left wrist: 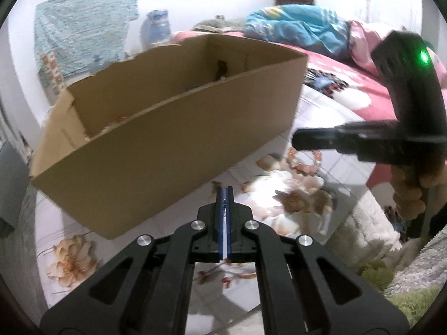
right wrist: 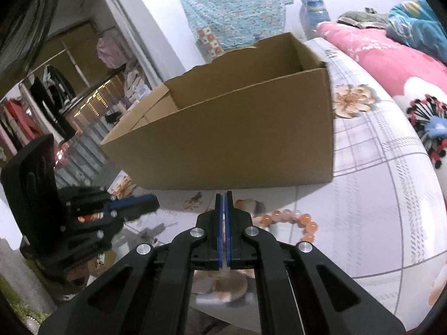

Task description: Organize jewelry

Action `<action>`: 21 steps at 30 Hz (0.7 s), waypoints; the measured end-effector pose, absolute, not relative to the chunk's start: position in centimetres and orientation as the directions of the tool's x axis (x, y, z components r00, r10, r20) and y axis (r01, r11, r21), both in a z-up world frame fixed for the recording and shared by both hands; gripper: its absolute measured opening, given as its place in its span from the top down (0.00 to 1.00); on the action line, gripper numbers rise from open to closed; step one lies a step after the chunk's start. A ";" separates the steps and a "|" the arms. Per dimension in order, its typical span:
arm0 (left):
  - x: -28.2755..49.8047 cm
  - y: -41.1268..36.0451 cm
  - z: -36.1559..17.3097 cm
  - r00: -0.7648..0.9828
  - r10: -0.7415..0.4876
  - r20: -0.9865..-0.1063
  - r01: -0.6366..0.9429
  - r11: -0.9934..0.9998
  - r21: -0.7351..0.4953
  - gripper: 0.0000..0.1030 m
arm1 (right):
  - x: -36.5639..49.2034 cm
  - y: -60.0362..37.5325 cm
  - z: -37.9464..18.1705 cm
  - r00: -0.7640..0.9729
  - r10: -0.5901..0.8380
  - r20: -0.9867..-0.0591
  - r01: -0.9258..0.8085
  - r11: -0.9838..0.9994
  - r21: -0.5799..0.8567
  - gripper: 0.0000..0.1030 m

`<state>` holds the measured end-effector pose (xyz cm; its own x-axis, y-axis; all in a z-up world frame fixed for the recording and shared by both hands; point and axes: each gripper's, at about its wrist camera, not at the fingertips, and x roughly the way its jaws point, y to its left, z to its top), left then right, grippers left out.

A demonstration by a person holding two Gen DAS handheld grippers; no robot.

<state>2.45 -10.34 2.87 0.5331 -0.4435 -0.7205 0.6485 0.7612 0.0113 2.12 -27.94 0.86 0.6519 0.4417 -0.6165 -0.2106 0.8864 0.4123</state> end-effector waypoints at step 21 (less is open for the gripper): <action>4.6 -5.8 1.4 0.567 -0.417 -0.711 0.555 0.830 -0.044 0.99 | 5.2 -16.6 -0.7 0.591 0.339 -0.732 -0.453 0.890 0.046 0.86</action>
<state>4.57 -5.78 1.39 0.5670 -0.4168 -0.7105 0.5554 0.8304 -0.0439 5.16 -16.62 -0.75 0.5907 0.3387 -0.7324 -0.4533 0.8902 0.0461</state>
